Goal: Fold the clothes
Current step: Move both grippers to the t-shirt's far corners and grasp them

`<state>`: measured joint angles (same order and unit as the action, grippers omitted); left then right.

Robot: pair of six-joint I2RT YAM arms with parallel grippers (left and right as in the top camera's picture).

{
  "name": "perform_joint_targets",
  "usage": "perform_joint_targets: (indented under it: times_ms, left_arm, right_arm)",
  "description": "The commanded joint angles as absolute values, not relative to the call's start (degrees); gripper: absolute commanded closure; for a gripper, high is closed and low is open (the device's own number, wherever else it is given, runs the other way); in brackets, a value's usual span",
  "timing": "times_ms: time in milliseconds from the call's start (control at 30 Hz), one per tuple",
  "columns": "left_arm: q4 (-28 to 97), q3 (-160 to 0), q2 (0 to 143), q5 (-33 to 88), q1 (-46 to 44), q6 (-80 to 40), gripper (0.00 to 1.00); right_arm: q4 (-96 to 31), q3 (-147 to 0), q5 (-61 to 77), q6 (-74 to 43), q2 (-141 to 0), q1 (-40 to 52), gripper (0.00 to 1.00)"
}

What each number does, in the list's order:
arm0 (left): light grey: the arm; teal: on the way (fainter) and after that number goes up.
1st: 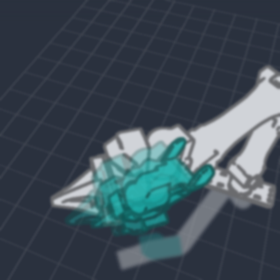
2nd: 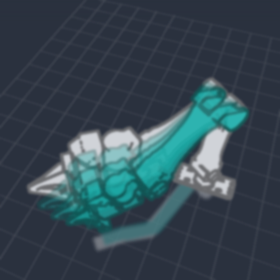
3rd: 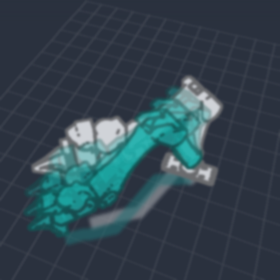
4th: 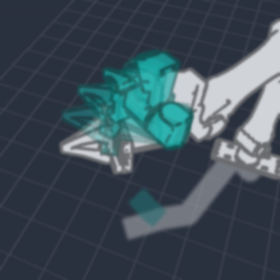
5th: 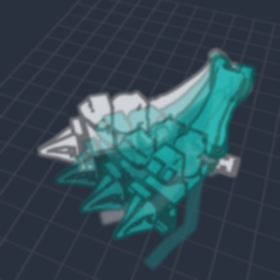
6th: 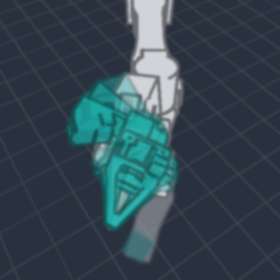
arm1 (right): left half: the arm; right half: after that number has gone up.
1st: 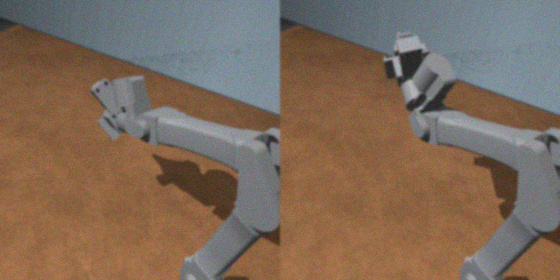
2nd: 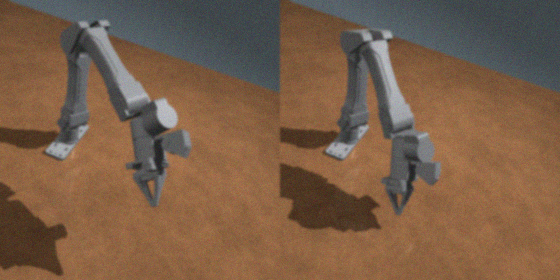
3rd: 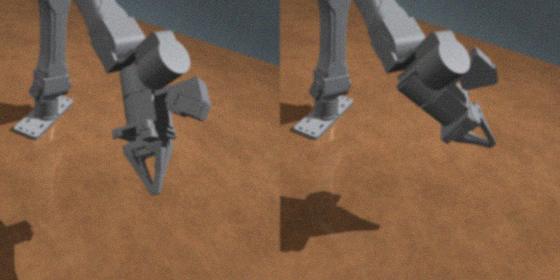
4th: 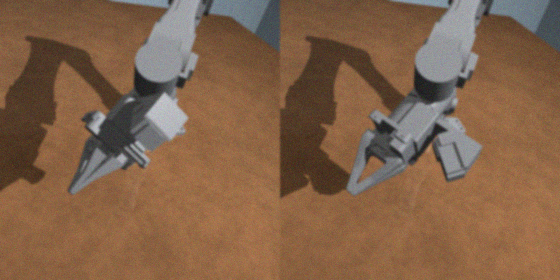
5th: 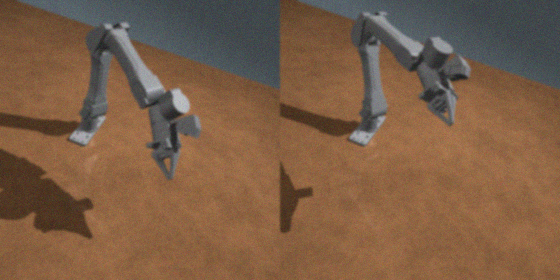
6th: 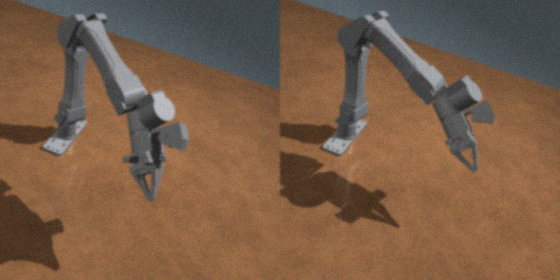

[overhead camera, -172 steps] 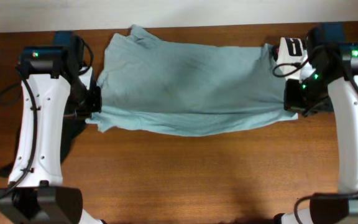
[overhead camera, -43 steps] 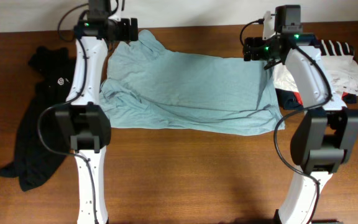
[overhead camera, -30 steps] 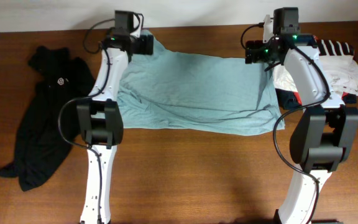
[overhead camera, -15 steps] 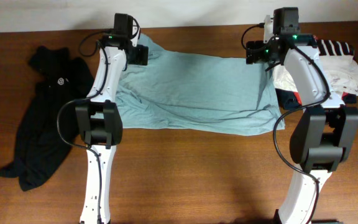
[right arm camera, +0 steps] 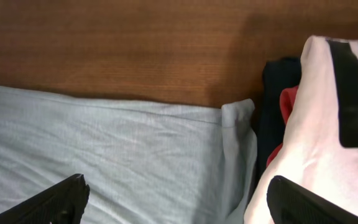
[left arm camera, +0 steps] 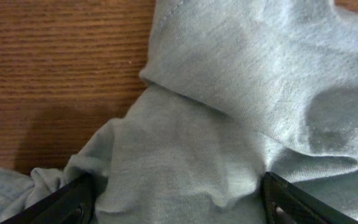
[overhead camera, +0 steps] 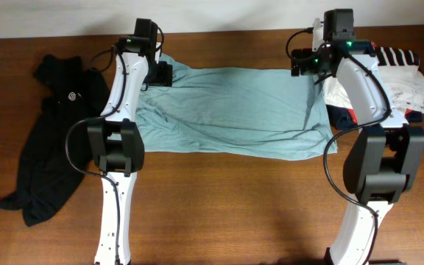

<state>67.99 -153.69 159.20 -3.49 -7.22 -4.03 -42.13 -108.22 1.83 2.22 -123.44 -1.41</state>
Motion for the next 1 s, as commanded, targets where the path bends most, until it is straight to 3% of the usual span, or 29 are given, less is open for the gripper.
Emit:
perform_joint_targets:
  times_ms: [0, 133, 667, 967]
  left_arm:
    - [64.7, -155.8, 157.8, -6.2, -6.6, -4.3, 0.05]
    - [59.1, -157.1, 157.6, 0.2, -6.6, -1.5, 0.01]
    - [48.6, -157.0, 163.2, 0.7, -6.6, -0.7, 0.02]
    - [45.5, -157.0, 165.1, 0.7, -6.6, -0.6, 0.11]
  right_arm:
    - [-41.6, -109.4, 0.8, 3.2, -123.3, -1.6, 0.04]
    - [-41.7, -109.4, 0.8, 3.2, -123.3, -1.5, 0.04]
    - [-43.6, -109.4, 1.0, 3.2, -123.3, -1.5, 0.04]
    - [-44.1, -109.4, 1.0, 3.2, -123.3, -1.5, 0.04]
